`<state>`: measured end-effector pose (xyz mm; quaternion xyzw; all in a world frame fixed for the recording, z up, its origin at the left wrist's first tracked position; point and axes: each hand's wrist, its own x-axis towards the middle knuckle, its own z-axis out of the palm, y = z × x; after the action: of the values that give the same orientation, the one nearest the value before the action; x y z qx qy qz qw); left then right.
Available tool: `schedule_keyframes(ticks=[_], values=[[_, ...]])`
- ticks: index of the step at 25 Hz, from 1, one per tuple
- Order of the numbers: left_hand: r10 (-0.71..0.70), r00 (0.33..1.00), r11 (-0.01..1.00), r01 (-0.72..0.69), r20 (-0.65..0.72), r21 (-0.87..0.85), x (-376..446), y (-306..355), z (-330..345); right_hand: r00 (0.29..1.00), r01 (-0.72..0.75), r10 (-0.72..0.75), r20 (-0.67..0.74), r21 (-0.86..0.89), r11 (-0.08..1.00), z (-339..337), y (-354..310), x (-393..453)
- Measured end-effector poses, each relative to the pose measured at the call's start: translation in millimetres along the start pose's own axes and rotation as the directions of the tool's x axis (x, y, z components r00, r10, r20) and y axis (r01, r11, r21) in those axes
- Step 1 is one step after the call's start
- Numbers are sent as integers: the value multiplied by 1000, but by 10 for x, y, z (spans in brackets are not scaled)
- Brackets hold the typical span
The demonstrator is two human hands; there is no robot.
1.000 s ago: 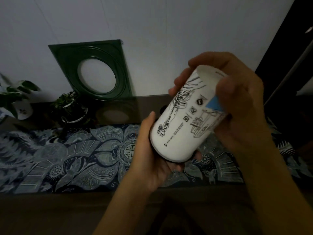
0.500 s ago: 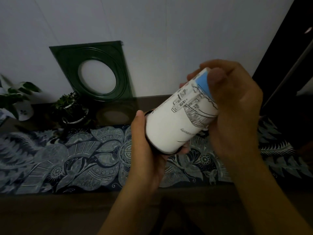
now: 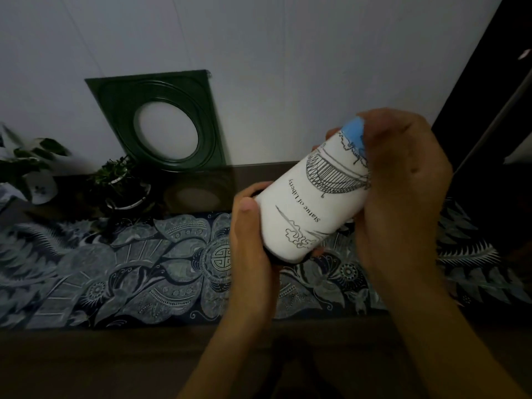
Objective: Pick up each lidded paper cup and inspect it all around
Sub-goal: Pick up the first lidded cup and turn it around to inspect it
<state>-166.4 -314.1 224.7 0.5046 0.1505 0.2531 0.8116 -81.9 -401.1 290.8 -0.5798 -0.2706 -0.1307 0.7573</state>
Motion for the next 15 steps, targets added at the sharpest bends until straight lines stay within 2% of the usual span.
schedule_keyframes(ticks=[2,4,5,6,8,10,11,13,15], values=[[-153,987,984,156,38,-87,34,45,-59,992,15,-13,128,-12,1000,-74,-43,-14],[-363,920,916,381,150,-121,36,174,-80,929,94,-52,366,-96,991,-173,-95,13],[-406,893,895,432,195,-110,38,188,-93,897,120,-60,439,-109,987,-215,-103,45],[-406,891,897,431,205,-98,47,183,-94,889,127,-65,454,-108,986,-245,-78,67],[-308,940,944,322,147,-75,44,147,-52,946,96,-54,319,-117,988,-230,-9,35],[-62,998,998,62,21,-5,52,76,-41,993,-18,30,118,-101,995,-151,74,-63],[76,997,995,-74,-23,65,56,57,-46,996,-59,65,65,-98,993,-131,110,-108],[237,970,952,-221,-54,209,70,88,-87,994,-30,48,97,-181,983,-170,183,-148],[308,951,905,-283,-31,317,85,132,-152,978,109,-49,204,-295,949,-266,225,-164]])
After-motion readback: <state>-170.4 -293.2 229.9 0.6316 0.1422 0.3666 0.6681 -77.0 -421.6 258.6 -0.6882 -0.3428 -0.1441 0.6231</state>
